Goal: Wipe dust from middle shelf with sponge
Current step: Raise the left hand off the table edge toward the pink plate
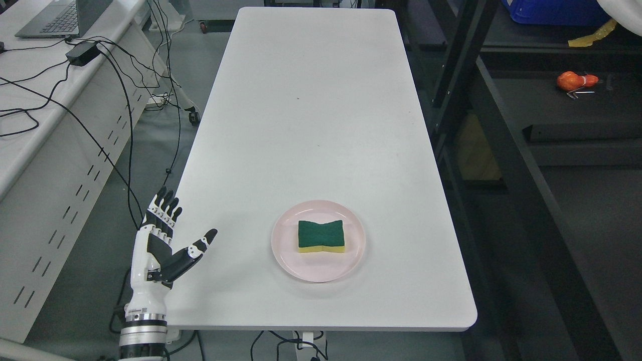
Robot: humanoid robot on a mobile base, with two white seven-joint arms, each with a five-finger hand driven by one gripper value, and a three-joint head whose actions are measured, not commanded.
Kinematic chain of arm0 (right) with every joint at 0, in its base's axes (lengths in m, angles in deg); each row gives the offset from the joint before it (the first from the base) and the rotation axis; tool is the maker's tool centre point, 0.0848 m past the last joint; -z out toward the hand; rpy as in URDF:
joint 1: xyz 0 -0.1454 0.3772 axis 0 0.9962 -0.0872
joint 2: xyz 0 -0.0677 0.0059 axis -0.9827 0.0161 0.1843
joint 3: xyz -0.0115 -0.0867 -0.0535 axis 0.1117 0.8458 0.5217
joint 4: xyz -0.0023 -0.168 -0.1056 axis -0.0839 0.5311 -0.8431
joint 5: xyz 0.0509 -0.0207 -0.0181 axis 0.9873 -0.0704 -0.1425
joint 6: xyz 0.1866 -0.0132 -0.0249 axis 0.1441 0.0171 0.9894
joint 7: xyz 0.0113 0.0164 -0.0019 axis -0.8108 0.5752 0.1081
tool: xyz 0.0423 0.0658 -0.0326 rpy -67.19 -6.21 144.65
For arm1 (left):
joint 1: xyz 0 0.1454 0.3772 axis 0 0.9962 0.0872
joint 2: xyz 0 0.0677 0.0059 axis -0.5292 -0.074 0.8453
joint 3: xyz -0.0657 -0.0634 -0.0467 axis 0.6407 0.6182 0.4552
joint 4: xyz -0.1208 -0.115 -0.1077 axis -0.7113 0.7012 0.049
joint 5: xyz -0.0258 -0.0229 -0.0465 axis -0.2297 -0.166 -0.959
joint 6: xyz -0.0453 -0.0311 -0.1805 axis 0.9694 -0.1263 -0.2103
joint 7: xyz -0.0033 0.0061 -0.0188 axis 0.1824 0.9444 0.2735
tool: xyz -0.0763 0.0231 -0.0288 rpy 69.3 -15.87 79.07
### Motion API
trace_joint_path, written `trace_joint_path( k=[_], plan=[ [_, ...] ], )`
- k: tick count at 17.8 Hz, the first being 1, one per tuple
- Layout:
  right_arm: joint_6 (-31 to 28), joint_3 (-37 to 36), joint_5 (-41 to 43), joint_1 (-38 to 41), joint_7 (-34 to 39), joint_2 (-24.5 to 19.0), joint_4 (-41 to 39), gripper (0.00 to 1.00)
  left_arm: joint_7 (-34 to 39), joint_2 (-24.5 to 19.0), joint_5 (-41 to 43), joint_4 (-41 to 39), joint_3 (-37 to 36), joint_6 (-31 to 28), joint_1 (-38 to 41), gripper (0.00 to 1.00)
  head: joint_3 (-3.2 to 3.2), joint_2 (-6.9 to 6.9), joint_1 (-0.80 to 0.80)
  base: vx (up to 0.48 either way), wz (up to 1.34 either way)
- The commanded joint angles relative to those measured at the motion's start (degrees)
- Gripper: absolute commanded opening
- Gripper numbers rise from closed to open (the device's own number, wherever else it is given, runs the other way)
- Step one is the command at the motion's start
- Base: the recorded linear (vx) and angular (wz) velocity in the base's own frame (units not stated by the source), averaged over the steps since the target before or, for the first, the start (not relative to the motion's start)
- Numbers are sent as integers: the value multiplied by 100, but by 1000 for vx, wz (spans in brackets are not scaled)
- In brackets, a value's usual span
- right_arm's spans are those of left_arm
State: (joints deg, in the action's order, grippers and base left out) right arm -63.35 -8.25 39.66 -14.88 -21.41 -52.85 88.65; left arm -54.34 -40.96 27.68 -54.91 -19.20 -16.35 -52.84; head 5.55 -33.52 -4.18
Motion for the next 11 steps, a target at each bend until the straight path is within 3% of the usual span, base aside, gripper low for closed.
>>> trace_joint_path(
  k=[1, 4, 7, 9, 11],
  plan=[
    [4, 8, 0, 0, -3, 100, -100, 100, -5, -193, 0, -3, 10, -29, 15, 99, 0, 0, 0, 0, 0],
    [4, -1, 0, 0, -3, 100, -100, 100, -5, -394, 0, 5, 2, -11, -20, 98, 0, 0, 0, 8, 16],
    [4, -1, 0, 0, -3, 100, -100, 100, -135, -991, 9, 119, 37, 224, -396, 98, 0, 0, 0, 4, 7],
    [4, -1, 0, 0, -3, 100, -100, 100, -696, -1579, 78, 303, -16, 384, -713, 98, 0, 0, 0, 0, 0],
    [4, -1, 0, 0, -3, 100, -100, 100, -1311, -1958, 900, 567, -16, 419, -1099, 98, 0, 0, 0, 0, 0]
  ],
)
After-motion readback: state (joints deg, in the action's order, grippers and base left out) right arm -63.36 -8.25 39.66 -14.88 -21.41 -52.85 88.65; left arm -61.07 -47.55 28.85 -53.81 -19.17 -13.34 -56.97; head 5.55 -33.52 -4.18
